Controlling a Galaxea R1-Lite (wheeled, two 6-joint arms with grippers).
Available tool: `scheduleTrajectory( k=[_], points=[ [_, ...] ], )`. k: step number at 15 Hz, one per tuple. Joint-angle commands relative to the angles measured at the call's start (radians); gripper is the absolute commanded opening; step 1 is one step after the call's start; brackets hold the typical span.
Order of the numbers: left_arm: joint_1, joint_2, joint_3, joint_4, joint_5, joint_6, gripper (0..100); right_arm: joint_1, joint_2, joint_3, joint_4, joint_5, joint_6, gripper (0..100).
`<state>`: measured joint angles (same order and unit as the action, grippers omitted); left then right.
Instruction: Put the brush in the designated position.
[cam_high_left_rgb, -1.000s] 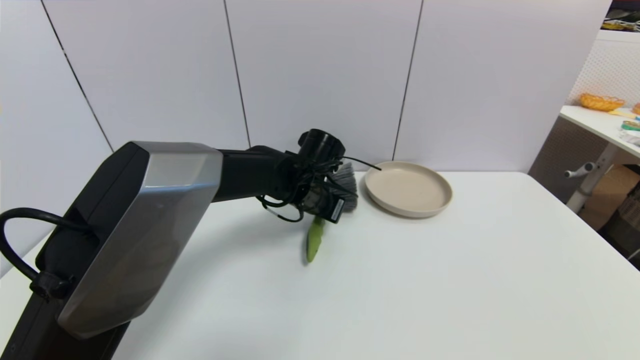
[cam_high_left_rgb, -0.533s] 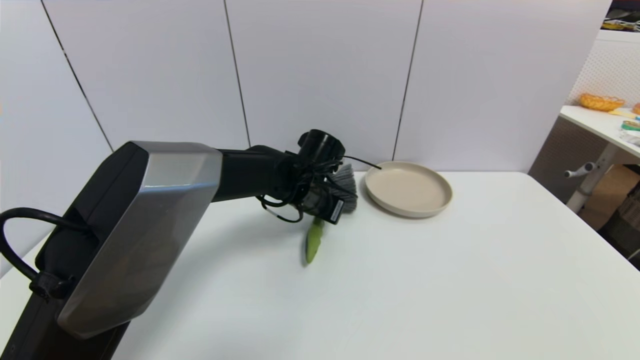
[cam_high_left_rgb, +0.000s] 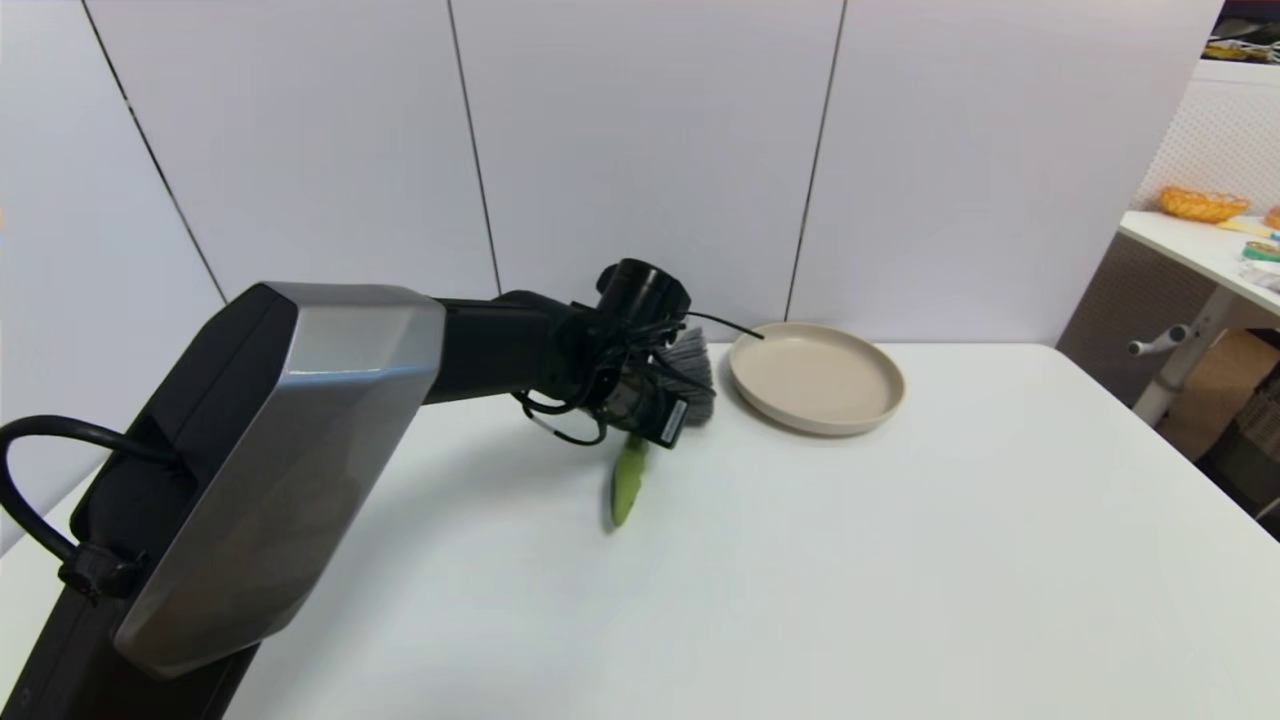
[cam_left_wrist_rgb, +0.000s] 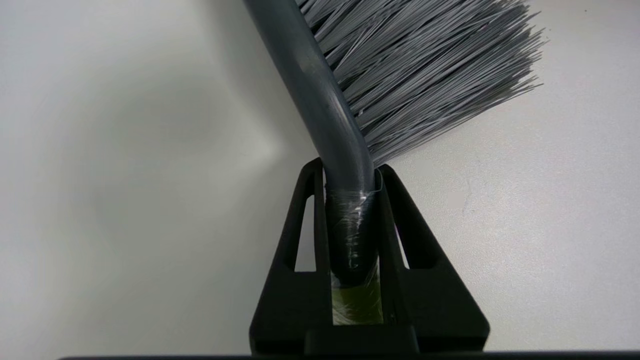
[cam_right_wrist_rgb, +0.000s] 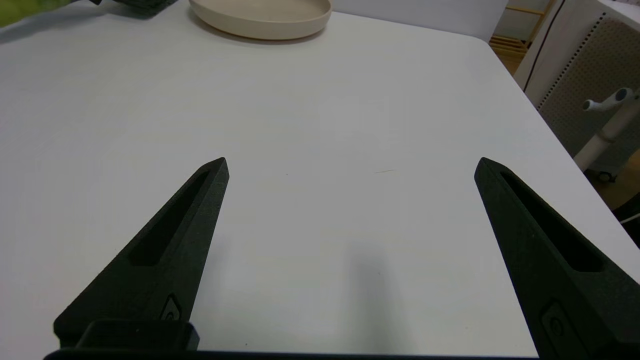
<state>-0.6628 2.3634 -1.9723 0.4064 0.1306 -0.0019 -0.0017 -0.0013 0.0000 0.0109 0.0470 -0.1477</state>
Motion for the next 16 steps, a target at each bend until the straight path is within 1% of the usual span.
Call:
scheduleTrajectory(
  k=[1, 5, 8, 11, 13, 16],
  points=[
    [0.006, 0.0, 0.0, 0.003, 0.0, 0.0, 100, 0.0, 0.001, 0.002, 0.0, 0.001, -0.001, 100],
    [0.006, -0.003, 0.001, 0.003, 0.001, 0.0, 100, 0.0, 0.001, 0.002, 0.0, 0.001, -0.001, 100],
    [0.008, -0.072, 0.006, 0.025, 0.006, -0.003, 100, 0.0, 0.001, 0.002, 0.0, 0.001, -0.001, 100],
    [0.038, -0.211, 0.015, 0.134, 0.018, 0.003, 100, 0.0, 0.001, 0.002, 0.0, 0.001, -0.001, 100],
    [0.065, -0.339, 0.049, 0.192, 0.046, 0.003, 100, 0.0, 0.001, 0.002, 0.0, 0.001, -0.001, 100],
    [0.115, -0.533, 0.17, 0.193, 0.064, 0.005, 100, 0.0, 0.001, 0.002, 0.0, 0.001, -0.001, 100]
  ],
)
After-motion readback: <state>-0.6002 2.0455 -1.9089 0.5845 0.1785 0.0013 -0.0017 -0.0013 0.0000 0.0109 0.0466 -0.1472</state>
